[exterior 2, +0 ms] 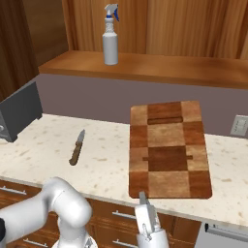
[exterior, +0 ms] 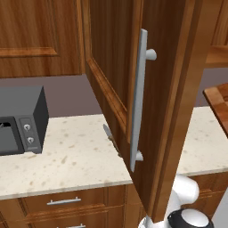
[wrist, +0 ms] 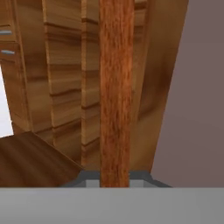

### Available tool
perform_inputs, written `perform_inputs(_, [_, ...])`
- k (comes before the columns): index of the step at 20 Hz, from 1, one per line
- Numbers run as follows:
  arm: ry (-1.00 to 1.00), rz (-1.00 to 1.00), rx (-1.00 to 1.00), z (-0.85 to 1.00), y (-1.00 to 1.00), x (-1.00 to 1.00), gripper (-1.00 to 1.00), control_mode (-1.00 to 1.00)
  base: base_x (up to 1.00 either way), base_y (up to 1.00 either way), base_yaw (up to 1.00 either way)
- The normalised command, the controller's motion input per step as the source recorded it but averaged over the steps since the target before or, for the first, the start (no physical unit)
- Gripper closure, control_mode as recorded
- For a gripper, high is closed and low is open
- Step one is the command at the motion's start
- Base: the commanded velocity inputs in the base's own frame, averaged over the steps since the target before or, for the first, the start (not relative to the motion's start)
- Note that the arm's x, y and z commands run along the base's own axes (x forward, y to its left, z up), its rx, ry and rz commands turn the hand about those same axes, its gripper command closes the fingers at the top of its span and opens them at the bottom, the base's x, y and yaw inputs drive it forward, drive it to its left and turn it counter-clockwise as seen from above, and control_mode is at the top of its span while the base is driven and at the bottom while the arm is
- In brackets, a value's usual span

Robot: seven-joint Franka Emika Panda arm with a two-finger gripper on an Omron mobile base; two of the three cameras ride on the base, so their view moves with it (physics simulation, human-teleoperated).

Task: Move the cutting board and knife to the sink. Then move spray from the cabinet to the counter.

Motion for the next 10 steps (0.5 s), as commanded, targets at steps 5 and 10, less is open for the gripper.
perform_inputs(5, [0.0, -0.04, -0.01, 0.29, 0.0, 0.0, 1.0, -1.0, 0.0, 0.0, 0.0])
perform_inputs(10, [0.0, -0.06, 0.0, 0.32, -0.17, 0.0, 1.0, -1.0, 0.0, 0.0, 0.0])
